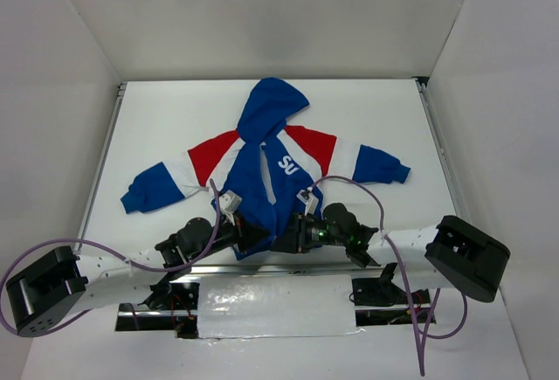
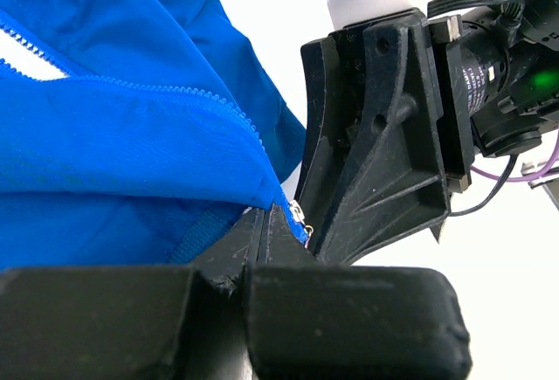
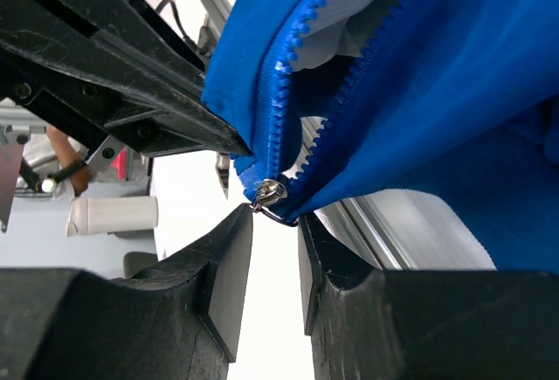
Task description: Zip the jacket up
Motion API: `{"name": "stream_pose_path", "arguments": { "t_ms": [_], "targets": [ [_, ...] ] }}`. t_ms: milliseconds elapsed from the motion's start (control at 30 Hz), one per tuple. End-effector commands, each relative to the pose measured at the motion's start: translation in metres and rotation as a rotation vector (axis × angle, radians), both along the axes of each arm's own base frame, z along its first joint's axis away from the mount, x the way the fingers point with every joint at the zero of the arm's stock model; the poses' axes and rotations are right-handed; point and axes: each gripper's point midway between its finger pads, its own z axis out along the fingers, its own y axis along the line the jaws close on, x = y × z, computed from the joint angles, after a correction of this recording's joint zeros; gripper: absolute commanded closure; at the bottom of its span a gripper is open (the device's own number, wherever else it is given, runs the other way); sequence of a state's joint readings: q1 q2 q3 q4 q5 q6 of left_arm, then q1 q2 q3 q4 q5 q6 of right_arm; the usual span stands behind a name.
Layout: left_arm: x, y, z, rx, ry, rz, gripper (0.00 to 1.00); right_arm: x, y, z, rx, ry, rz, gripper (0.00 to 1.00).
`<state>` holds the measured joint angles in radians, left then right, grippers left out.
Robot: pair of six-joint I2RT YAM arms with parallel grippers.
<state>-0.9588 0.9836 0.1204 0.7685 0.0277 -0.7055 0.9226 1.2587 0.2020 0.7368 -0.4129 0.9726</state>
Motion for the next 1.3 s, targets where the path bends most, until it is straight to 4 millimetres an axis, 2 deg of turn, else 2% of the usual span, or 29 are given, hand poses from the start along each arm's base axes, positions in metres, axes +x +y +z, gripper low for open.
{"name": "stream_pose_path", "arguments": {
  "t_ms": [0,200,600,800,1267],
  "targets": [
    [0.007,-0.007,0.028,-0.05,-0.079,0.0,1.0,0.002,0.003,0.012,0.032,-0.016,-0.024,0.66],
    [0.008,-0.006,0.029,-0.049,-0.083,0.008,1.0,0.008,-0.004,0.009,0.003,0.018,-0.088,0.63],
    [0.009,-0.005,0.025,-0.038,-0.074,0.015,1.0,0.004,-0.003,0.02,0.046,0.033,-0.077,0.62],
    [0.009,-0.005,0.024,-0.042,-0.07,0.018,1.0,-0.002,-0.003,0.021,0.059,0.045,-0.068,0.54],
    [0.009,-0.005,0.023,-0.047,-0.062,0.019,1.0,-0.005,-0.002,0.024,0.075,0.044,-0.072,0.54]
  ]
}}
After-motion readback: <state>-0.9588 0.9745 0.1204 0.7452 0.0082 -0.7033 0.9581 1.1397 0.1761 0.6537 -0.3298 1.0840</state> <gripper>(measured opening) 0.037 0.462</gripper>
